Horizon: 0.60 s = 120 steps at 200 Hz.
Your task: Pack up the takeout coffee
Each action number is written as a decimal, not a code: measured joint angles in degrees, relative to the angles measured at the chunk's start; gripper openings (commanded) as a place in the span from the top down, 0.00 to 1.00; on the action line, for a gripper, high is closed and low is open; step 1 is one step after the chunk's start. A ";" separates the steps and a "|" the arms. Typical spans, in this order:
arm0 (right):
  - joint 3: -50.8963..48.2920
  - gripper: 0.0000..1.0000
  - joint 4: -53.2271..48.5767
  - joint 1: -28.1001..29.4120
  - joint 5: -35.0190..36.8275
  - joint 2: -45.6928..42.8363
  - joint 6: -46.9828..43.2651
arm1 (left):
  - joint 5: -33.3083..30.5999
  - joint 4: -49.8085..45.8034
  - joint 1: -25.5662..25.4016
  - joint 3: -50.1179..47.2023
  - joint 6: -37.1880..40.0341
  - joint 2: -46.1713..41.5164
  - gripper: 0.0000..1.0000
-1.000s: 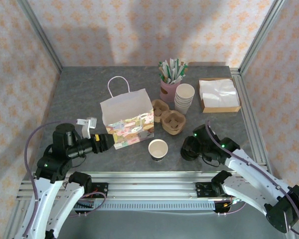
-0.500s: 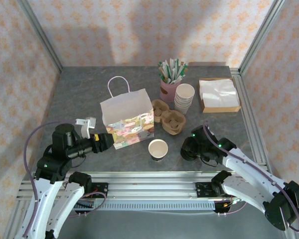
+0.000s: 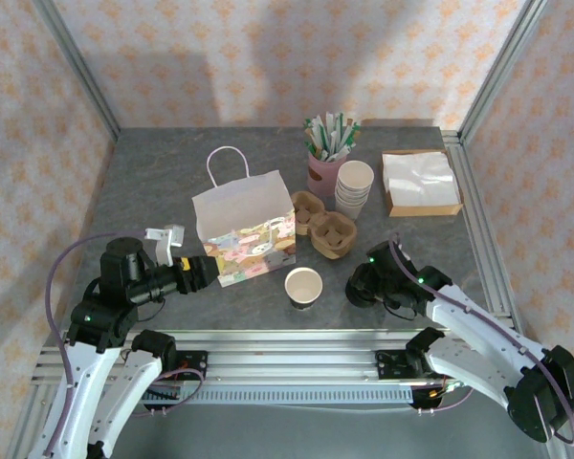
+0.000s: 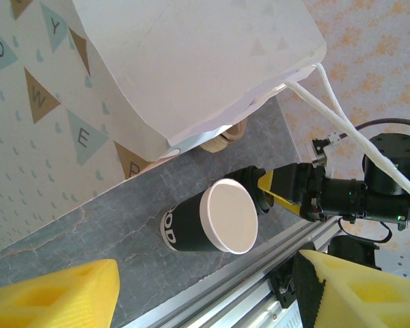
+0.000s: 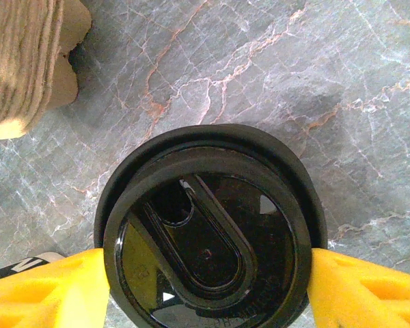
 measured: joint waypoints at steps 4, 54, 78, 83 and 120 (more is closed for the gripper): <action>0.00 0.30 0.00 0.00 0.00 0.00 0.00 | 0.00 0.00 0.00 0.00 0.00 0.00 0.31; 2.64 0.31 -4.33 0.00 1.03 -0.26 -1.95 | -1.81 -0.04 0.00 0.00 0.00 0.00 0.31; 8.22 0.31 -9.11 0.00 2.47 -0.57 -5.01 | -3.48 -0.26 0.00 0.00 -0.02 -0.42 0.31; 9.70 0.31 -10.05 0.00 2.67 -0.57 -5.73 | -3.91 -0.31 0.00 0.00 0.00 -0.57 0.31; 18.91 0.34 -16.22 1.66 3.74 1.09 -9.86 | -5.25 -0.57 0.00 0.00 -0.02 -1.25 0.31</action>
